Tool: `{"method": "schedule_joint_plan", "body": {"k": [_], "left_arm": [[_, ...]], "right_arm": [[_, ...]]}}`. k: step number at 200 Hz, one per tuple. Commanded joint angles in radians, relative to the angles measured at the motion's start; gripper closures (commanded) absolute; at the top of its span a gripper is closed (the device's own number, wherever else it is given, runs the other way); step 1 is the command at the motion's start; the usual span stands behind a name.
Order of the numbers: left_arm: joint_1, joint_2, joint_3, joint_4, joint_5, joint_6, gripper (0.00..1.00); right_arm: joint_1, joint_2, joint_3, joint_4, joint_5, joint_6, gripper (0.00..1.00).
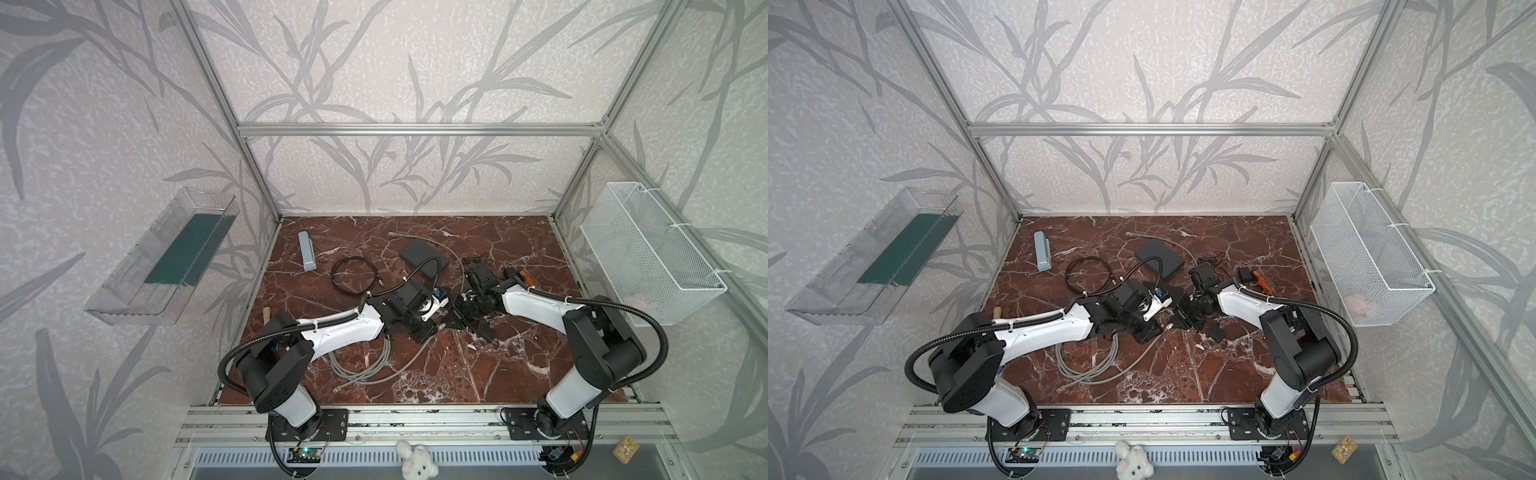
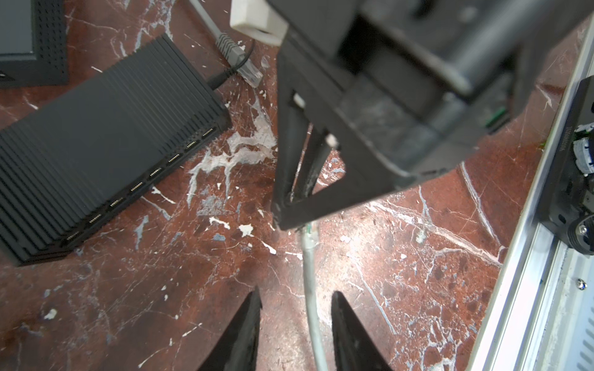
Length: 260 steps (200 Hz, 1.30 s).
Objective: Insert the plug into the switch port
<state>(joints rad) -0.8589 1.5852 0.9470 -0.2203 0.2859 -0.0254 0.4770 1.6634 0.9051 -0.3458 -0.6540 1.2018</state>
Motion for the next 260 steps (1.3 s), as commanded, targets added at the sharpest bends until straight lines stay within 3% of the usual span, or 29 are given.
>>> {"method": "schedule_joint_plan", "body": {"k": [1, 60, 120, 168, 260], "left_arm": [[-0.014, -0.008, -0.012, 0.003, -0.033, 0.009, 0.61], [-0.051, 0.023, -0.029, 0.044, -0.104, -0.015, 0.65], [-0.055, 0.002, -0.125, 0.229, -0.214, -0.087, 0.66], [-0.057, 0.012, -0.153, 0.336, -0.223, -0.107, 0.72], [-0.063, 0.047, -0.152, 0.355, -0.207, -0.095, 0.80]], "right_arm": [[0.004, 0.018, 0.028, -0.030, 0.011, 0.022, 0.97], [0.001, 0.010, 0.006, 0.024, 0.010, 0.105, 0.97], [-0.011, 0.004, -0.005, 0.068, -0.005, 0.166, 0.97], [-0.010, 0.004, -0.004, 0.069, -0.015, 0.193, 0.97], [-0.008, 0.006, -0.009, 0.093, -0.024, 0.228, 0.97]]}}
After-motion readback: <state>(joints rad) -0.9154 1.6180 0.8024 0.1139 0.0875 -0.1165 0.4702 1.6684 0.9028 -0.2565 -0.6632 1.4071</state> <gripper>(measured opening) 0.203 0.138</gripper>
